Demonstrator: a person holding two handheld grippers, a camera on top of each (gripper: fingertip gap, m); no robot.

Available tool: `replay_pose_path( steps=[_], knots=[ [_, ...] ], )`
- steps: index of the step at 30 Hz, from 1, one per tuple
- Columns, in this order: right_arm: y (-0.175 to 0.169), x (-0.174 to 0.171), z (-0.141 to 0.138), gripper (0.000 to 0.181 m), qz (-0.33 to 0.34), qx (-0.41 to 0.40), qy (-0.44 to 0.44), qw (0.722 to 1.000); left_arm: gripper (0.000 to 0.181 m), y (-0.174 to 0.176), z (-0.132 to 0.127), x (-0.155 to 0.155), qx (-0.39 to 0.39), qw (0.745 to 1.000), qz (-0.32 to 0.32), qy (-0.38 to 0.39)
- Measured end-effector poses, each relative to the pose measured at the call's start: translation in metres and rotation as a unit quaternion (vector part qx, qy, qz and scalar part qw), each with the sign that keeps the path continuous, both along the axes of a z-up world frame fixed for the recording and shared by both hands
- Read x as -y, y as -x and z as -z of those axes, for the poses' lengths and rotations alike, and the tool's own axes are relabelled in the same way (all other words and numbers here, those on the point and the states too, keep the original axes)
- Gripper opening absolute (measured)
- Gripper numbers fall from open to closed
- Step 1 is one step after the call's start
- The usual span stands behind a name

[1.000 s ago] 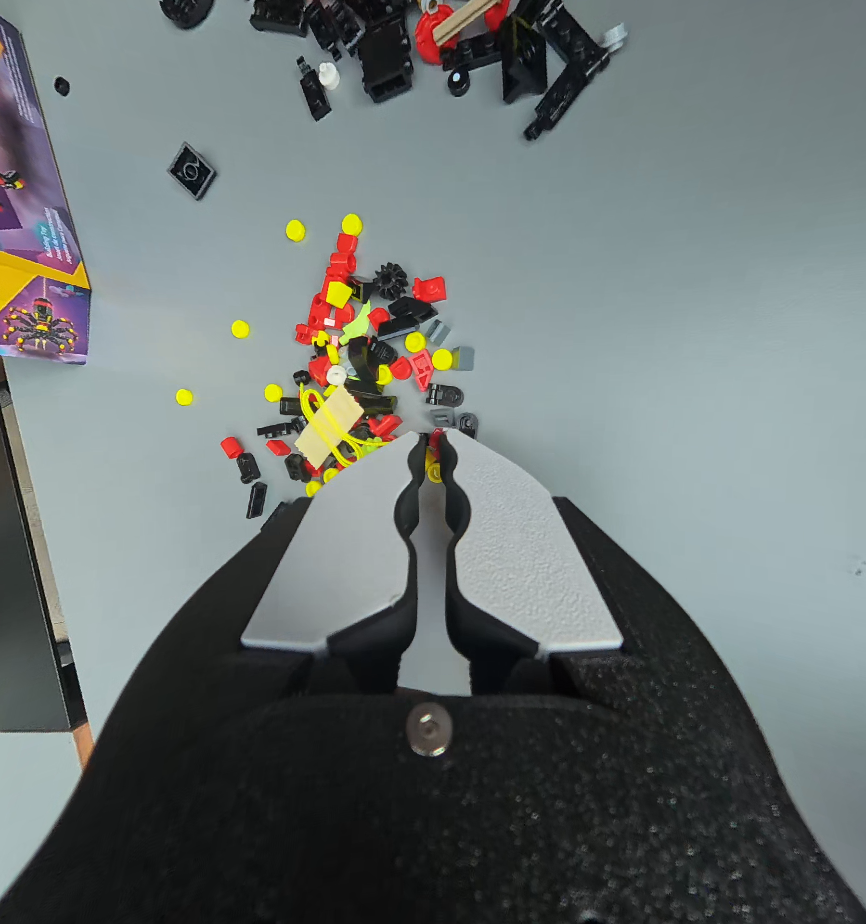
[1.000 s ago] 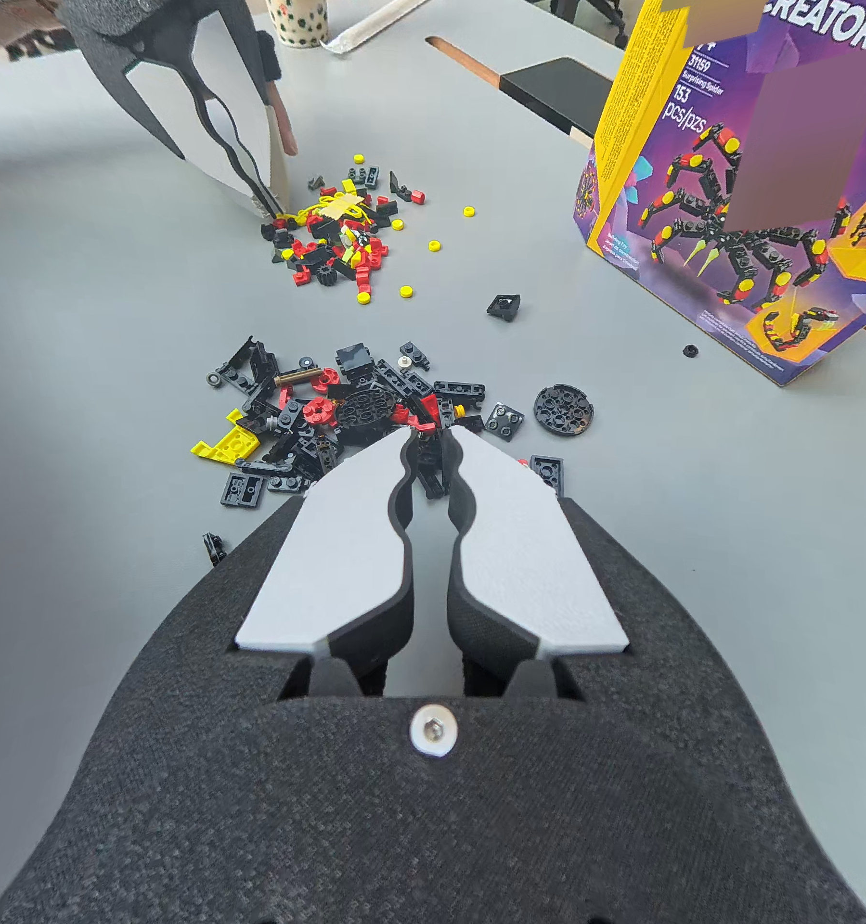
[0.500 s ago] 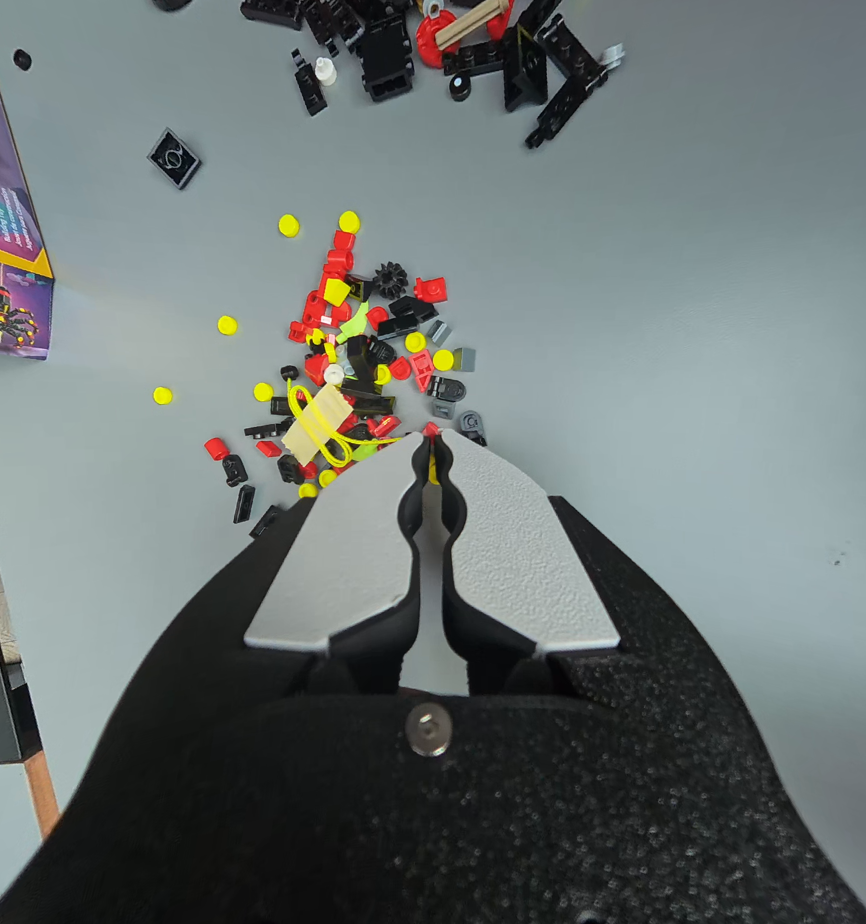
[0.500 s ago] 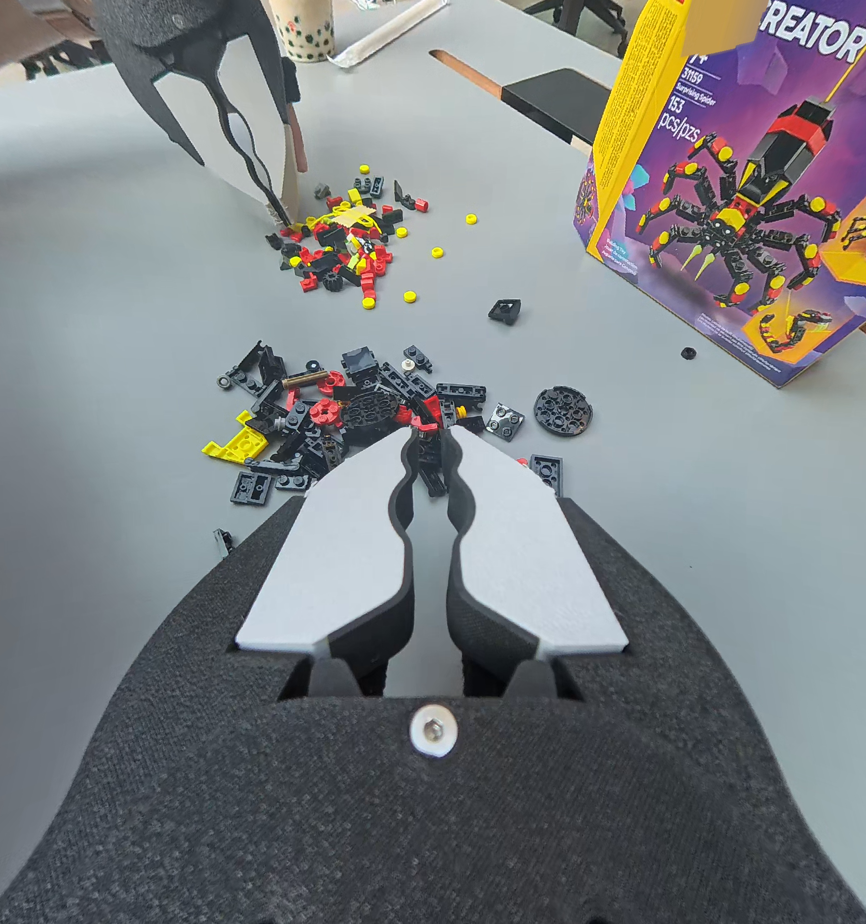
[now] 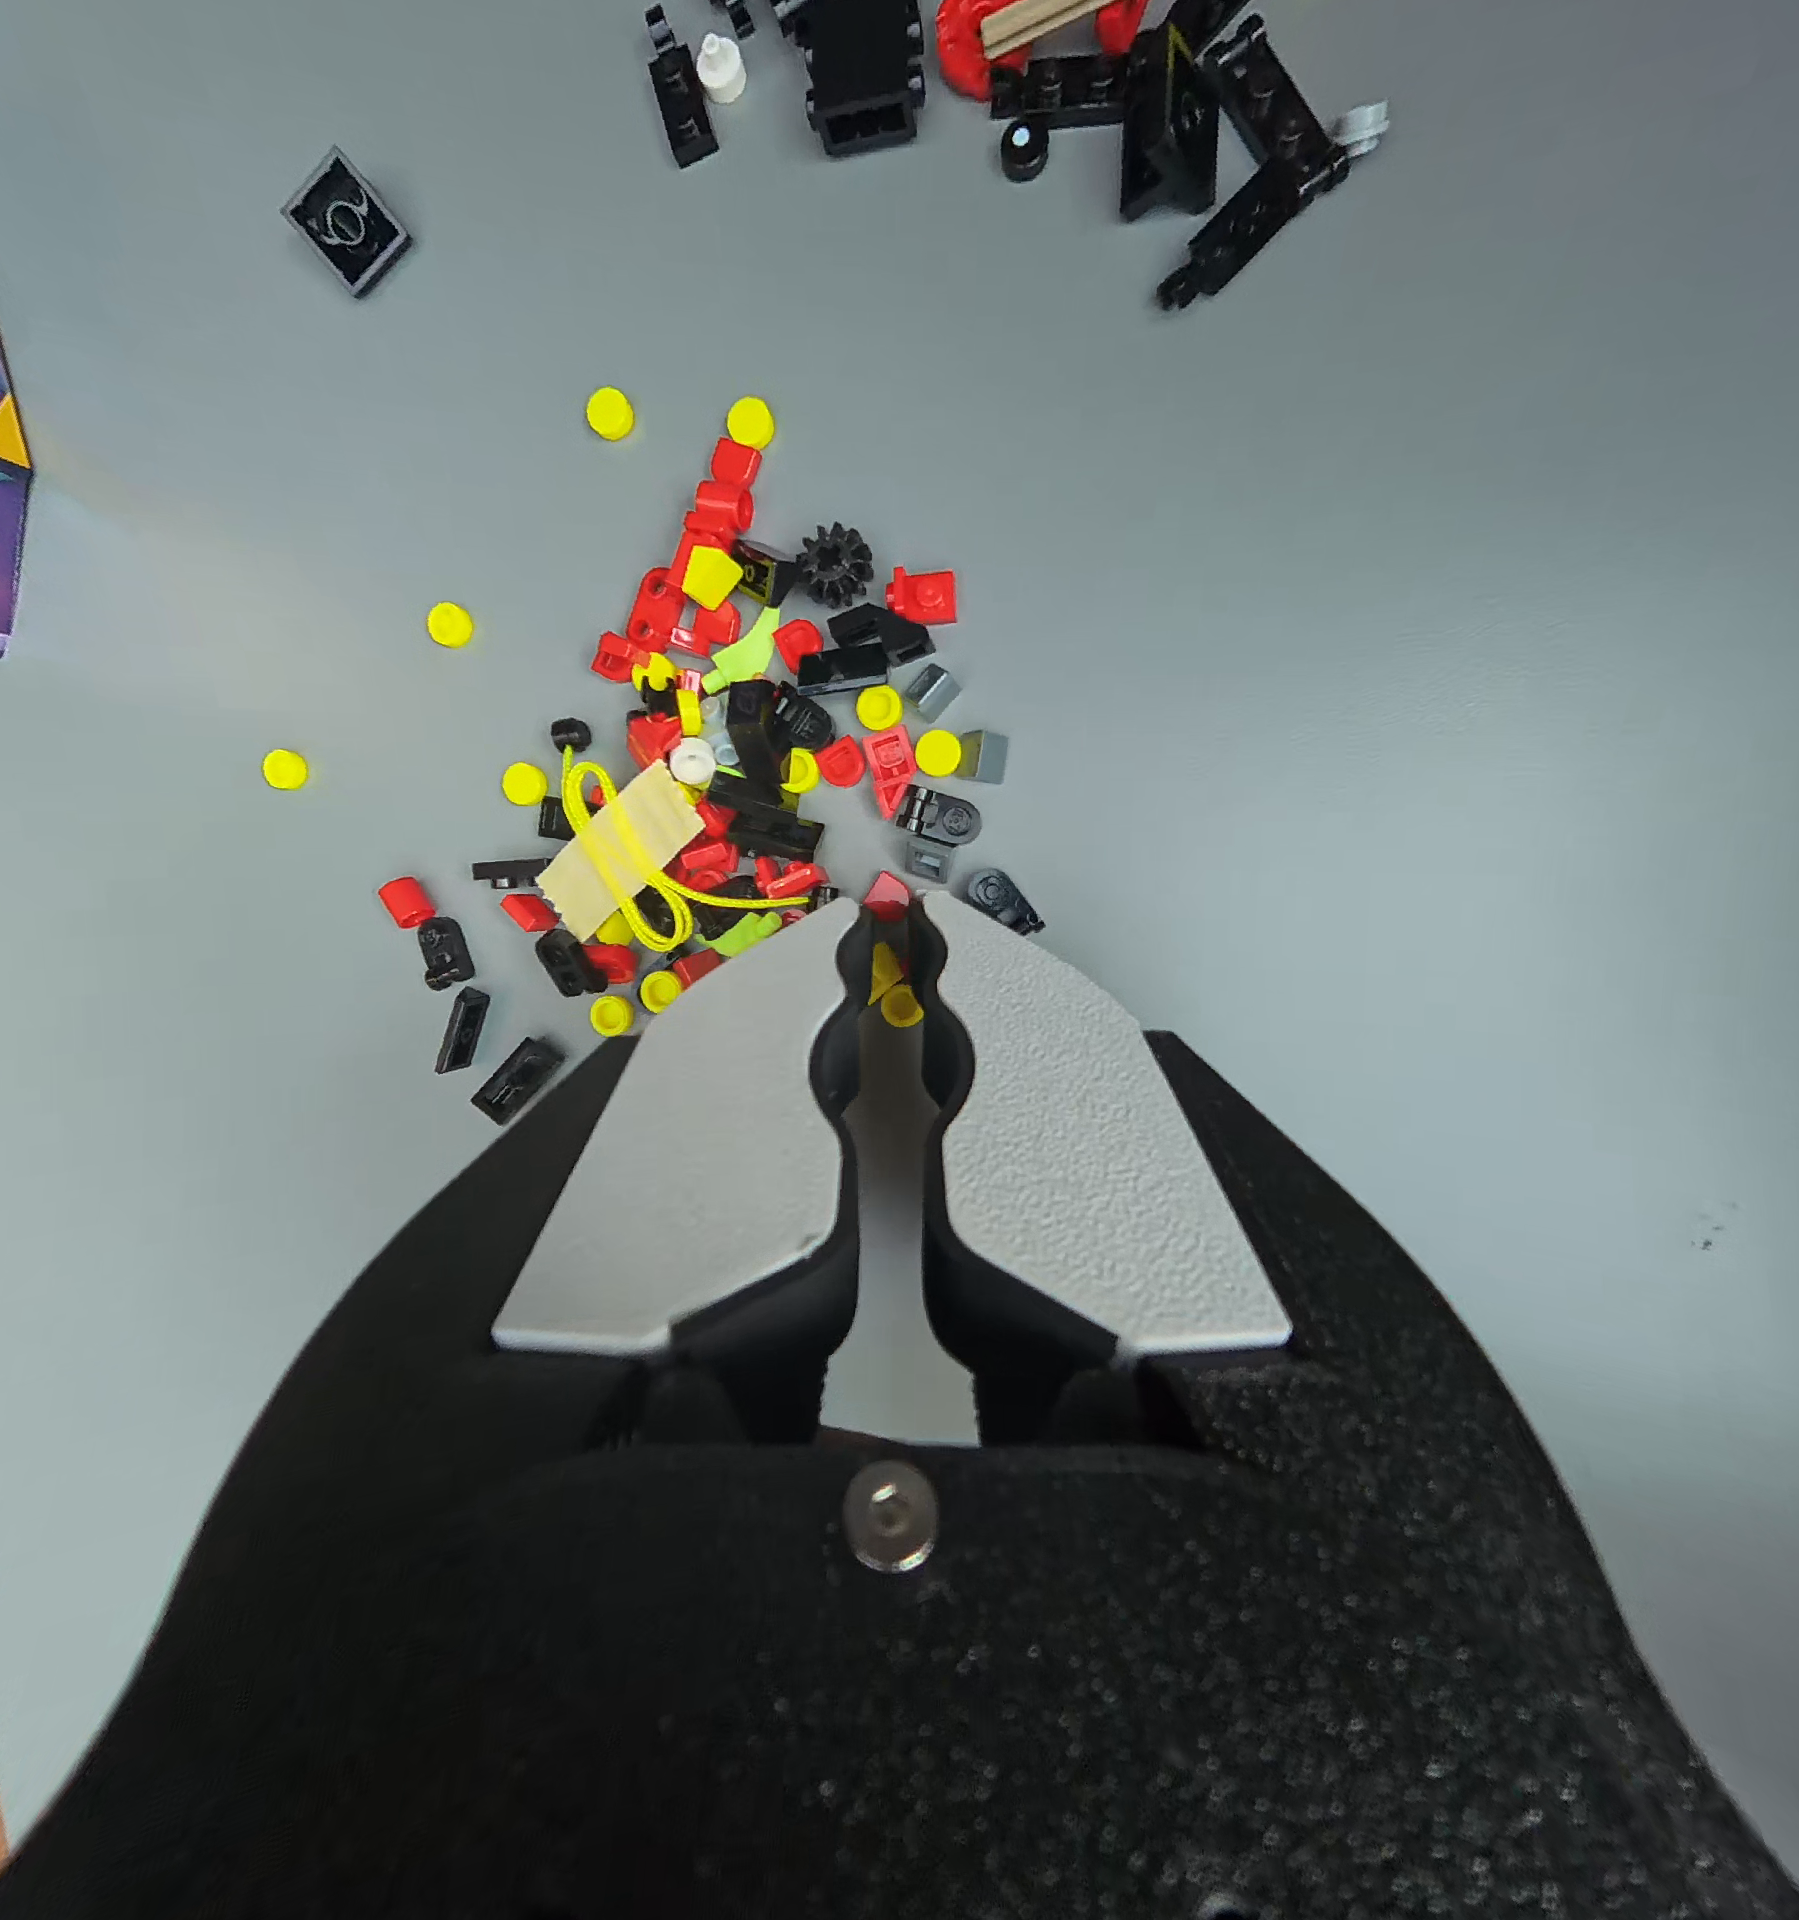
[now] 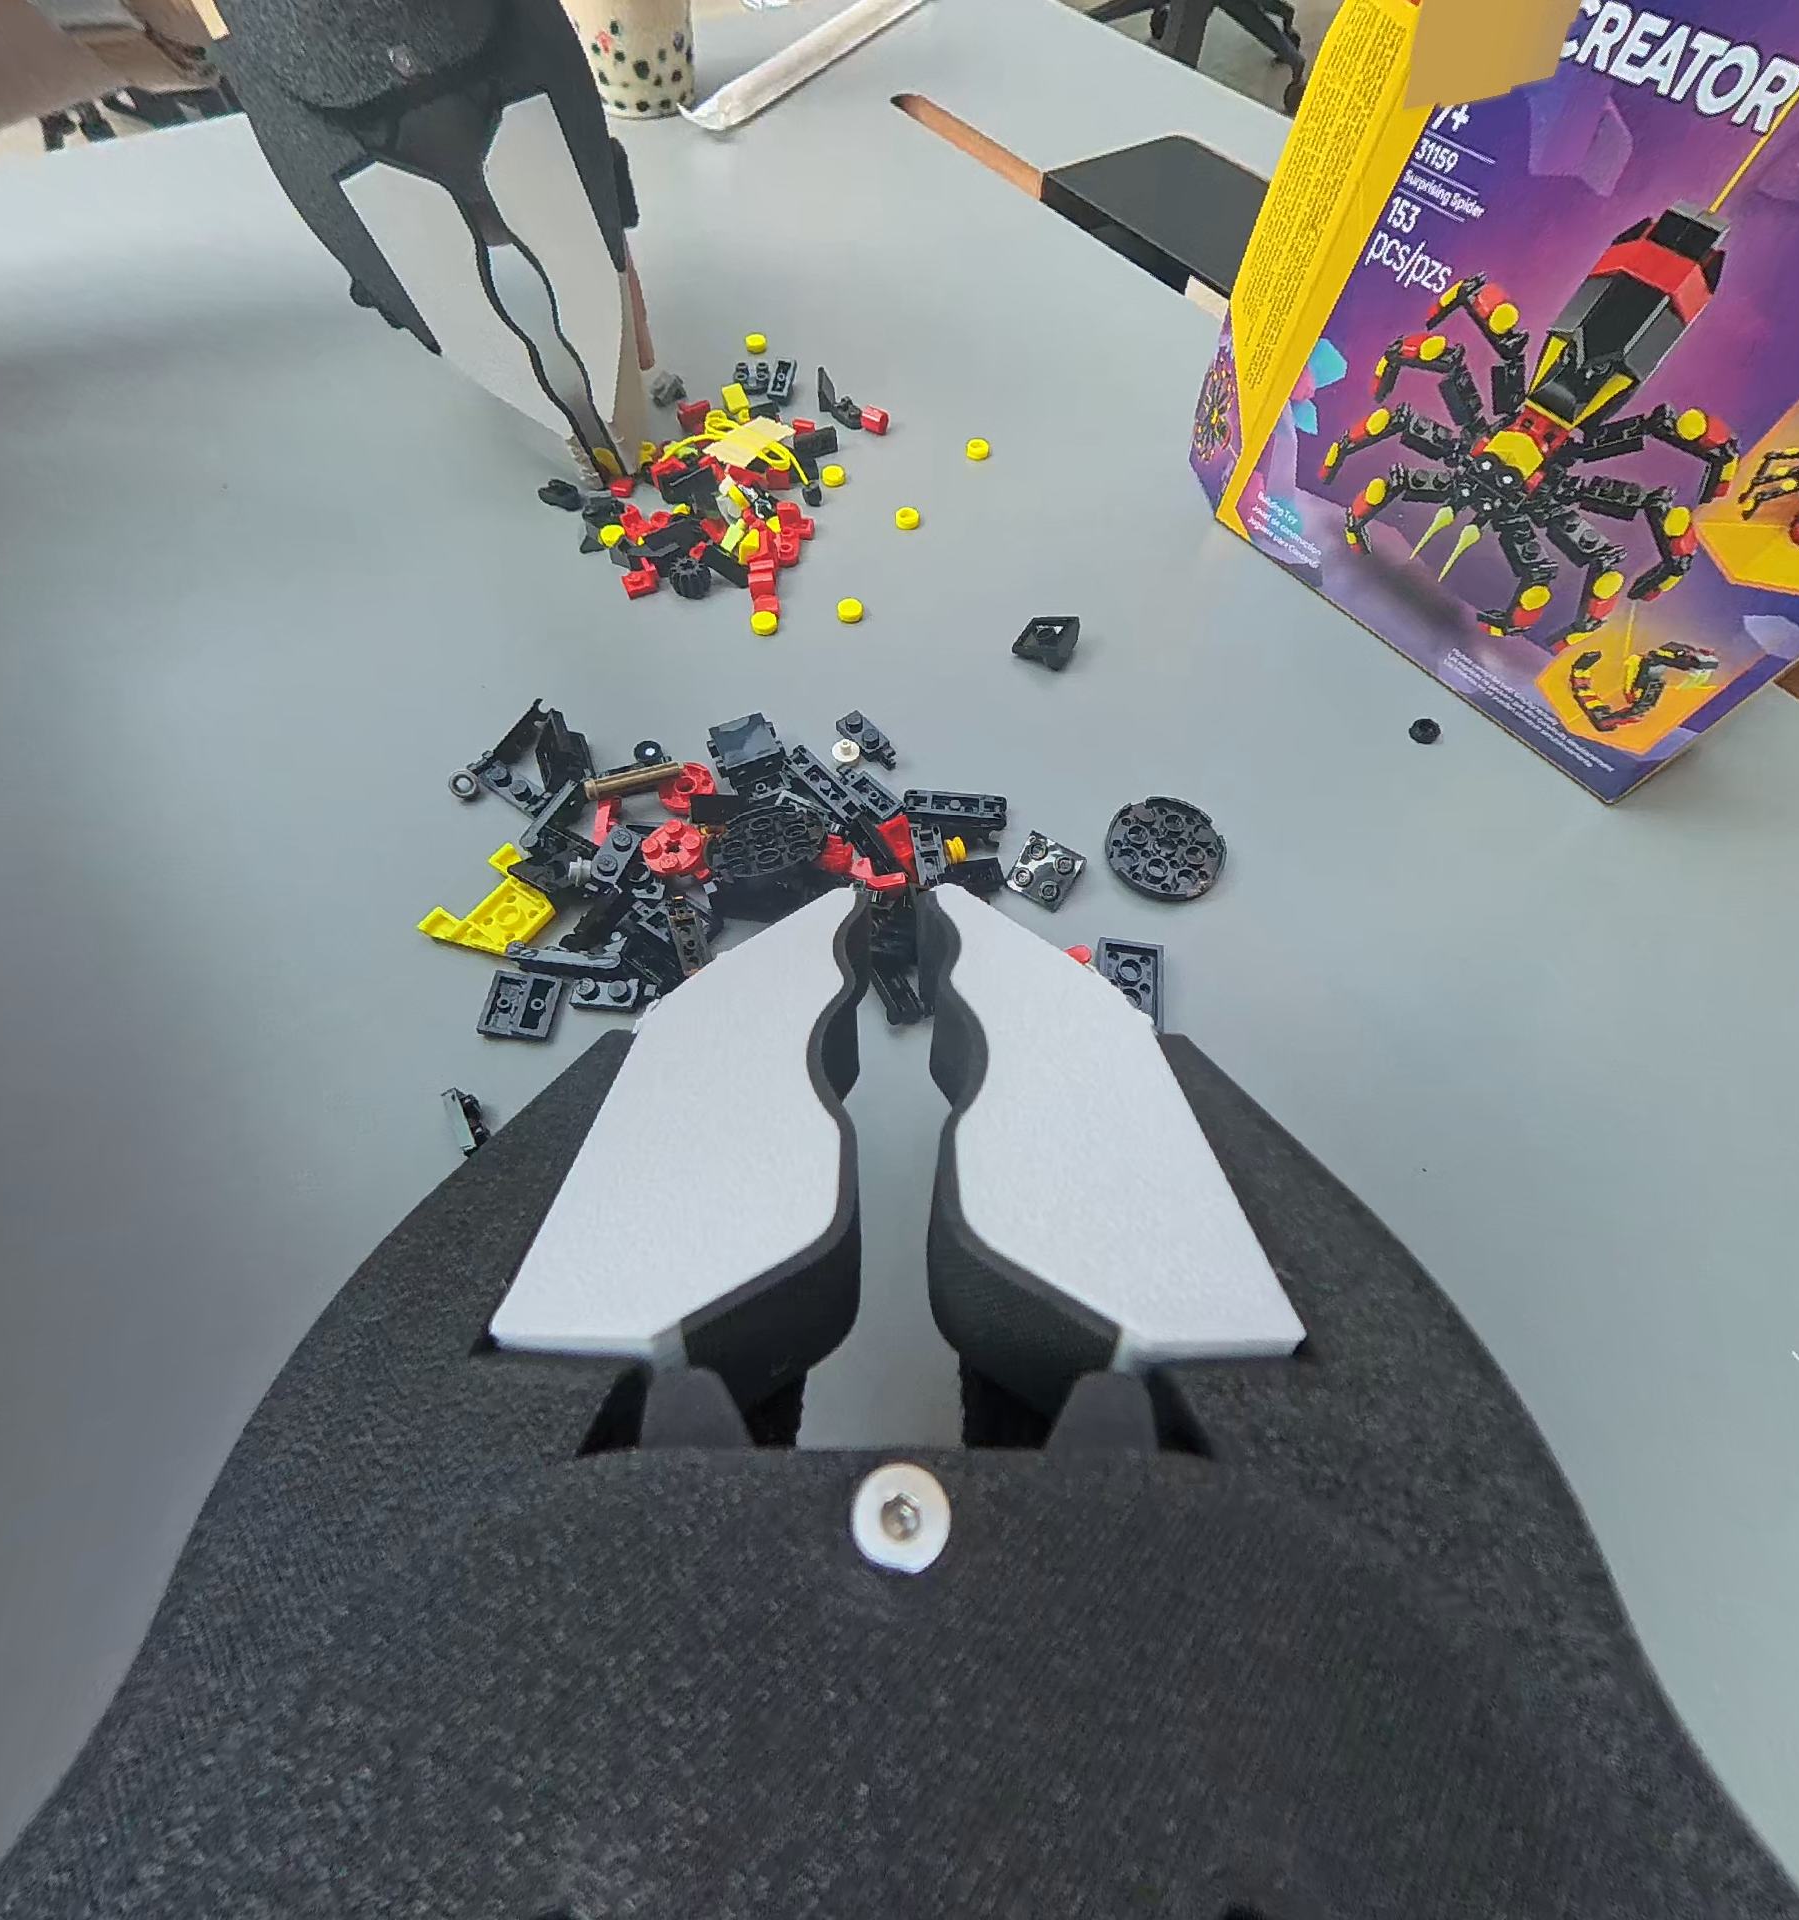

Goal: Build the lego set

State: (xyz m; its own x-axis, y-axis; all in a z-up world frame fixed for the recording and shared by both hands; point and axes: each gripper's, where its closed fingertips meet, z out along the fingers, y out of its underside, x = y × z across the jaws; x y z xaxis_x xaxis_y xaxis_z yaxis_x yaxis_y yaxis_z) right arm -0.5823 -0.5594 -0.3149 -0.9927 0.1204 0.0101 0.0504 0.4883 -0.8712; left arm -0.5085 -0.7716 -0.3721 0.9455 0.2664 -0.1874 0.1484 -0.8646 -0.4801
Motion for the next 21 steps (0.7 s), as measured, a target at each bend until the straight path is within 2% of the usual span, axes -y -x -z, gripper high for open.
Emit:
replay_pose_path(
  steps=[12,15,21],
  knots=[
    [-0.001,-0.002,0.000,0.008,-0.001,-0.016,-0.009,1.000,0.013,0.002,0.000,-0.002,0.047,0.993,-0.071,-0.077],
    [-0.001,-0.002,0.001,0.008,-0.004,-0.018,-0.012,1.000,0.012,0.007,0.000,0.000,0.036,0.991,-0.099,-0.077],
    [-0.003,-0.002,-0.002,0.008,-0.005,-0.022,-0.008,1.000,0.007,0.010,0.000,0.000,0.020,0.991,-0.108,-0.069]
  ],
)
